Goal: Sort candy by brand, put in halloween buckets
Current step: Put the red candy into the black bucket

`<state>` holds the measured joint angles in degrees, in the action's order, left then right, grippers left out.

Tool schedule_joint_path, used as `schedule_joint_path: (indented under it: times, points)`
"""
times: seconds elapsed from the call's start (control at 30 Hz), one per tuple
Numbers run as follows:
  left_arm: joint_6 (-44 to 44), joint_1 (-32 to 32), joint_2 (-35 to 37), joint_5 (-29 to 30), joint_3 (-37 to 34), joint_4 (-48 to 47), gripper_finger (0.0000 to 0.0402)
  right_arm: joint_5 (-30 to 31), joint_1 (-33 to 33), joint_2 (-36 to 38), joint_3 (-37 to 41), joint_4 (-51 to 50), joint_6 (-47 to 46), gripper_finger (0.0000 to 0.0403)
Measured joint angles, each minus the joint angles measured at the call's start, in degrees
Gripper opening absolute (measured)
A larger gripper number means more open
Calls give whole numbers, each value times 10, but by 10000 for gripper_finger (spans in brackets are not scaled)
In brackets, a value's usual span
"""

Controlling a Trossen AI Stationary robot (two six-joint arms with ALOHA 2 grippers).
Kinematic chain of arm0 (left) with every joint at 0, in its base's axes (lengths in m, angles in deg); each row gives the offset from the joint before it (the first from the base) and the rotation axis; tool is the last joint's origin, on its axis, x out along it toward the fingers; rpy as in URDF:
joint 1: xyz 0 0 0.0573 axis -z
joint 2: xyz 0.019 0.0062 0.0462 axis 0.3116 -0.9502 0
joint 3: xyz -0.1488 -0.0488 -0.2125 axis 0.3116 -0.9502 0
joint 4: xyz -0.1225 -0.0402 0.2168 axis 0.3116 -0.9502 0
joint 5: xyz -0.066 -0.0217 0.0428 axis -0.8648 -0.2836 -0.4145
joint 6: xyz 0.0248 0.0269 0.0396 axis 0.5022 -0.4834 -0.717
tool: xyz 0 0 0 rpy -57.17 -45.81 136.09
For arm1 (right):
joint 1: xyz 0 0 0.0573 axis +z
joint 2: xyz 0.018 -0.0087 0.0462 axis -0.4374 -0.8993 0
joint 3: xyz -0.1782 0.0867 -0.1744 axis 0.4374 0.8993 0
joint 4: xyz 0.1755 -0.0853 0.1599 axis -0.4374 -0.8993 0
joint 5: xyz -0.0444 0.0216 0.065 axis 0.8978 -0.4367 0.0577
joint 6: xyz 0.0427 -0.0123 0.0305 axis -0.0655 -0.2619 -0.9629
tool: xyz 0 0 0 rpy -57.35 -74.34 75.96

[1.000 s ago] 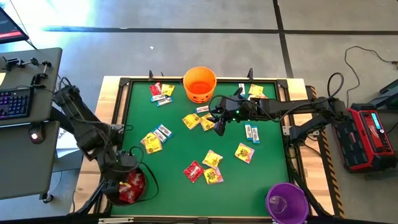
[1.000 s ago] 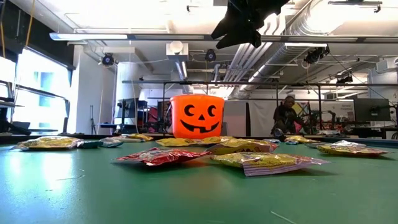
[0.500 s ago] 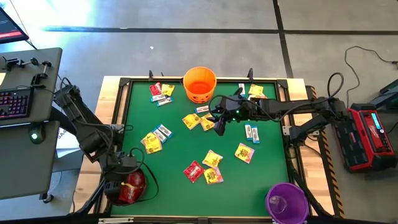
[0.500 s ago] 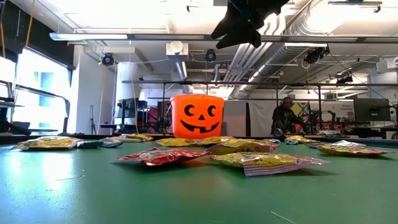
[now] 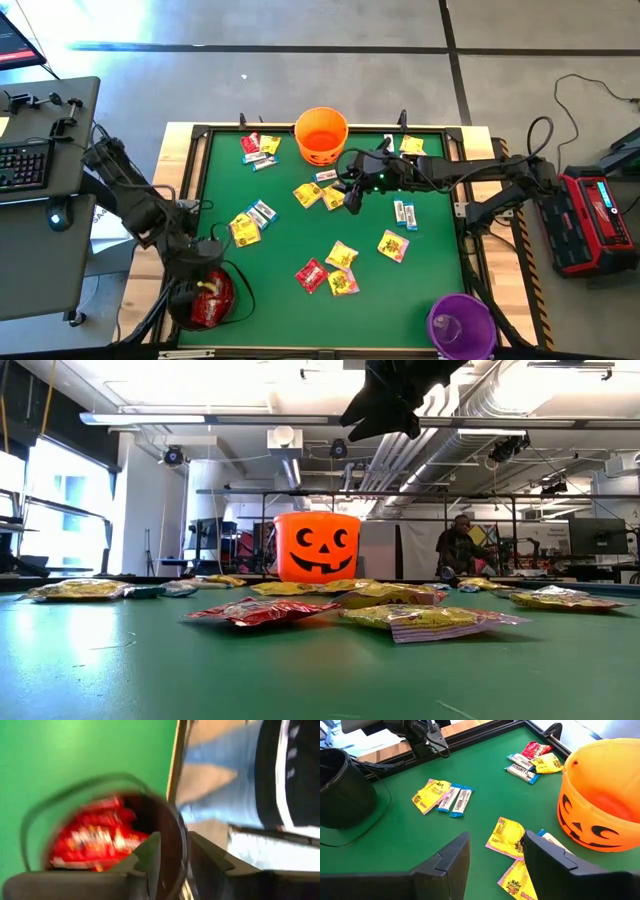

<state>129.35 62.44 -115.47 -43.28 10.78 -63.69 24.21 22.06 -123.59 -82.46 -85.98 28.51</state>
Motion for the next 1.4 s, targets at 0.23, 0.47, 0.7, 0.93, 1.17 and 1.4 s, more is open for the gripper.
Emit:
schedule_joint_path:
  times: [0.23,0.47,0.7,0.93,1.17,1.4]
  points:
    - [-74,-124,23,94,2,-23,52,17,0,0,0,0,-9,169]
    - [-169,-303,18,168,2,-43,25,19,2,0,0,0,-17,169]
    - [-270,-501,-2,191,2,-41,14,19,2,0,0,0,-36,169]
    - [-375,-687,-40,196,2,-40,14,19,2,0,0,0,-56,169]
    - [-411,-804,-109,193,2,-35,38,19,2,0,0,0,-60,169]
    - [-428,-856,-184,191,2,-13,106,19,2,0,0,0,-60,169]
